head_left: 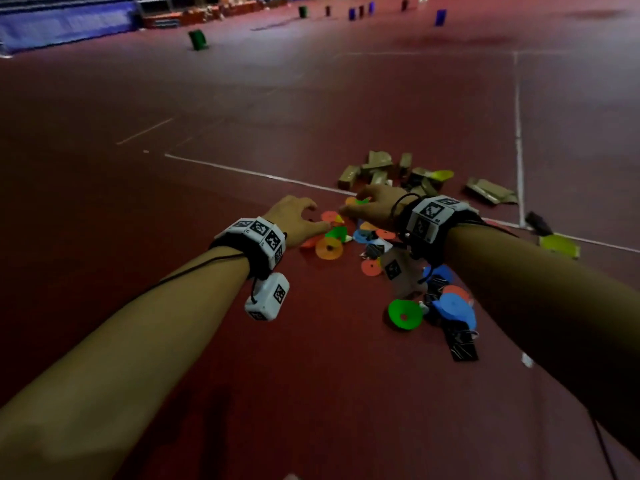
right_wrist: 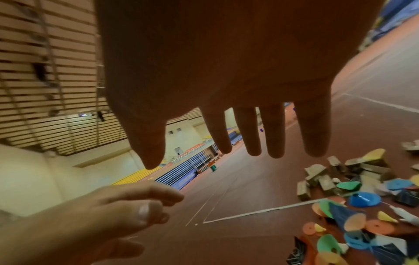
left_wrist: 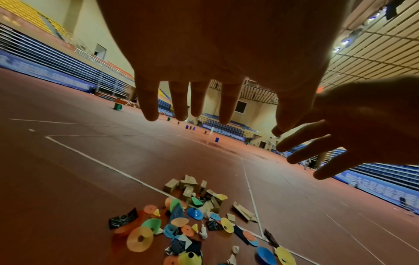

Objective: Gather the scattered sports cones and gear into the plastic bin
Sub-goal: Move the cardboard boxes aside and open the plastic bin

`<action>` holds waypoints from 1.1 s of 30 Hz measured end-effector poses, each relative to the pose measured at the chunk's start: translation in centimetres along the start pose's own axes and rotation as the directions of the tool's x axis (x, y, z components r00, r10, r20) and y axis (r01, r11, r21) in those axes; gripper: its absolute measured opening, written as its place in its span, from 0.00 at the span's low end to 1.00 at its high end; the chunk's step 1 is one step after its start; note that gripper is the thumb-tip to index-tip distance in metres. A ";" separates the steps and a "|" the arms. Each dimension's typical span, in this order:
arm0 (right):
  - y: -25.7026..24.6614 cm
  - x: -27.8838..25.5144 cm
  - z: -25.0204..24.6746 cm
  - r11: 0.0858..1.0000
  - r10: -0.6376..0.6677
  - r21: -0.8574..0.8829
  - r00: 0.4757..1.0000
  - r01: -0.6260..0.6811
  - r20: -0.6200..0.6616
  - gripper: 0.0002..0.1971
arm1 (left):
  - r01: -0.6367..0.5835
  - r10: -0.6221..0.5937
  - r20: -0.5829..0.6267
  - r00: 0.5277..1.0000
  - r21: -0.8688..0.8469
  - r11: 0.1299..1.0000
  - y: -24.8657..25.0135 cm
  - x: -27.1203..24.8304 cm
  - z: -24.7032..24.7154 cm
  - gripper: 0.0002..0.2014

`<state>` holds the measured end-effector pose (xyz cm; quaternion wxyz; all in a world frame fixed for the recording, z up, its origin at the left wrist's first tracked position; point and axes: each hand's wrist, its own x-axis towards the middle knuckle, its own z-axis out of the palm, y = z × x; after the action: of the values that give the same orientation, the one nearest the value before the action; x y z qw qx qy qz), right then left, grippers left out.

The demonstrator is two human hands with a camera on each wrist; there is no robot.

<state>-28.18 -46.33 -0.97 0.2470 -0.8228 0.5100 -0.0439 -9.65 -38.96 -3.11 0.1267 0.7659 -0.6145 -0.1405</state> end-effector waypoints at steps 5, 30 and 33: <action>0.7 9.3 -1.0 0.998 0.027 -0.059 0.999 -0.028 -0.019 0.40 | -0.063 0.062 0.049 0.997 0.010 0.998 -1.2 11.0 0.2 0.31; 5.1 60.5 -11.8 0.993 0.108 0.041 0.994 -0.109 0.015 0.29 | -0.172 0.165 0.166 0.972 0.028 0.985 -5.3 64.2 -3.7 0.21; 4.1 68.9 -13.7 0.989 0.096 0.112 0.995 -0.098 0.027 0.26 | -0.079 0.080 0.107 0.991 -0.013 0.997 -7.4 70.1 -4.7 0.24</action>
<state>-3.21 -112.07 -3.21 0.3005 -0.7821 0.5434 -0.0518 13.25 -105.79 -5.62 0.1021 0.7318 -0.6497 -0.1789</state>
